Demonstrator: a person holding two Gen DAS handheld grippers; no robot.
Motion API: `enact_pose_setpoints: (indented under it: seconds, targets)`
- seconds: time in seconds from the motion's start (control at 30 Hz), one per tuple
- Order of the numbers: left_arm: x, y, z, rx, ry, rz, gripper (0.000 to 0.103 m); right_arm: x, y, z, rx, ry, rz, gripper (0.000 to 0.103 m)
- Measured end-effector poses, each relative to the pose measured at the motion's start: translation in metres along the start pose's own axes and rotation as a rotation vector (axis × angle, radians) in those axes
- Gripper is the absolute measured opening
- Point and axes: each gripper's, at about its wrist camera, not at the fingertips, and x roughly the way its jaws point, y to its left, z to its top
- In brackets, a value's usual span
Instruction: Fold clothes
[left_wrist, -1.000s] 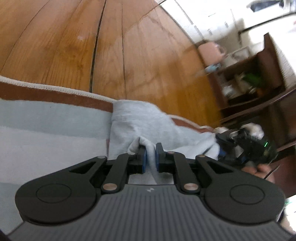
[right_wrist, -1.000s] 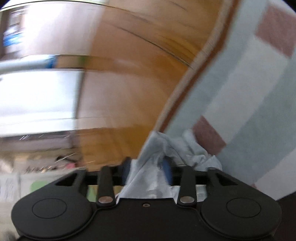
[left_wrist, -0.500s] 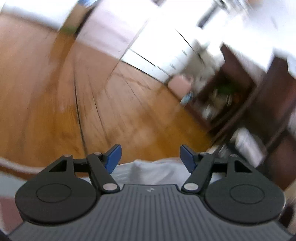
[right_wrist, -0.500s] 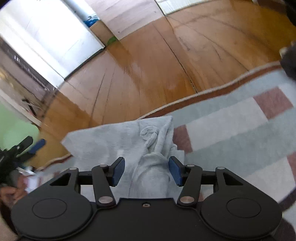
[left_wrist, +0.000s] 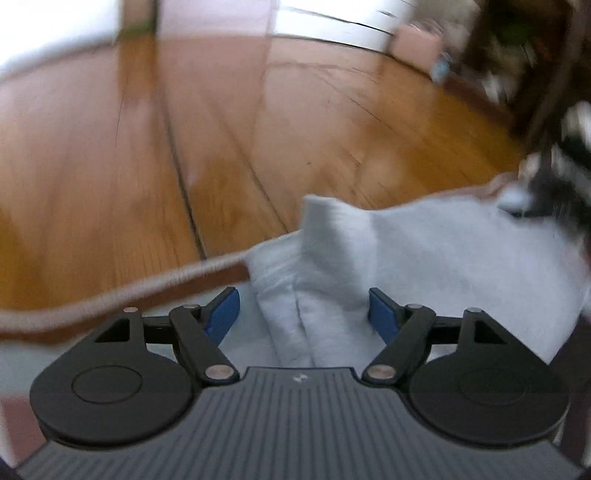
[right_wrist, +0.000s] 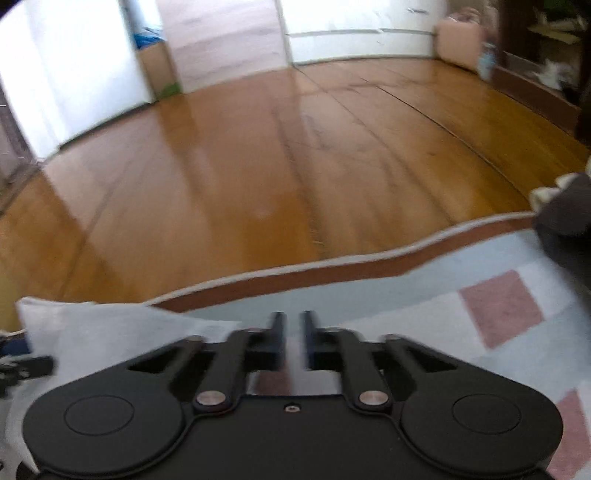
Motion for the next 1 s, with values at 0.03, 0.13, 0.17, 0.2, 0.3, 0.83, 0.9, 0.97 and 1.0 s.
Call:
enact_pose_setpoints:
  seconds: [0.03, 0.13, 0.17, 0.2, 0.3, 0.83, 0.9, 0.97, 1.0]
  targets:
    - [-0.002, 0.002, 0.002, -0.007, 0.000, 0.003, 0.074, -0.003, -0.003, 0.002, 0.008, 0.000, -0.017, 0.003]
    - [-0.012, 0.005, 0.006, -0.008, -0.040, -0.008, 0.071, -0.027, -0.005, 0.005, 0.054, -0.008, 0.045, 0.011]
    - [-0.015, 0.005, 0.006, -0.004, -0.062, -0.016, 0.070, -0.036, -0.004, 0.004, 0.074, -0.008, 0.092, 0.013]
    - [-0.018, 0.005, 0.008, -0.009, -0.085, -0.042, 0.070, -0.045, -0.002, 0.003, 0.093, -0.004, 0.141, 0.016]
    - [-0.021, 0.011, 0.013, -0.040, -0.119, -0.136, 0.070, -0.054, 0.005, -0.006, 0.124, 0.027, 0.233, 0.045]
    - [-0.015, -0.007, 0.027, -0.072, -0.045, -0.020, 0.007, -0.025, 0.029, -0.030, -0.112, 0.048, 0.123, 0.058]
    - [0.008, -0.001, 0.014, -0.090, 0.009, 0.026, 0.008, -0.018, 0.026, -0.029, -0.102, 0.060, 0.147, 0.058]
    - [0.011, 0.002, 0.012, -0.103, 0.005, 0.029, 0.011, -0.011, 0.021, -0.026, -0.068, 0.083, 0.165, 0.058]
    - [0.010, 0.000, 0.014, -0.087, 0.000, 0.056, 0.014, -0.010, 0.018, -0.025, -0.047, 0.091, 0.172, 0.058]
